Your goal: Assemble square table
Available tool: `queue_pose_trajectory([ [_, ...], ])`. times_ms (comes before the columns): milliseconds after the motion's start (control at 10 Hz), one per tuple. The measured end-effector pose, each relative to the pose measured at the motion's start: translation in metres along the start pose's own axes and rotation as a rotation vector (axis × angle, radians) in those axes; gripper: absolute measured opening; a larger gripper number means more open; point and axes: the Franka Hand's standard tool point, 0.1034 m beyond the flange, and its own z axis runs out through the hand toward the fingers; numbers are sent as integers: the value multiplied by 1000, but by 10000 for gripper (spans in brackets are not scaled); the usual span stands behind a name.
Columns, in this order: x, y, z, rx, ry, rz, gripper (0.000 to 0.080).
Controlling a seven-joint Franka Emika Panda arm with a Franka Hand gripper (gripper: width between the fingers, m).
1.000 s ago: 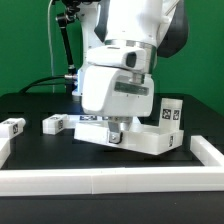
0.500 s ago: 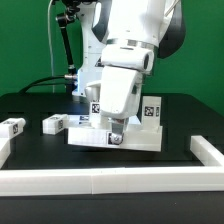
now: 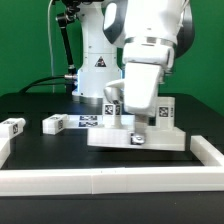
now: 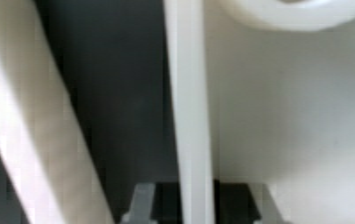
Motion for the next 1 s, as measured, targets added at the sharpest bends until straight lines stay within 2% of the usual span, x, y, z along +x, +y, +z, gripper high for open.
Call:
queue_pose_trajectory([
  [100,11,-1,1,-22,13,-16,70],
  [200,22,-1,2,-78,41,-22,70],
  [300,19,-1,3,-104,27,-45,86],
  [500,18,2,0,-103,18,-43,88],
  [600,16,2,0,-97,14,-43,88],
  [700,13,3,0,-81,1,-36,88],
  [800,14,4,1,-81,0,-37,88],
  [900,12,5,4,-47,-27,-53,88],
  [1000,8,12,5,11,-67,-69,85],
])
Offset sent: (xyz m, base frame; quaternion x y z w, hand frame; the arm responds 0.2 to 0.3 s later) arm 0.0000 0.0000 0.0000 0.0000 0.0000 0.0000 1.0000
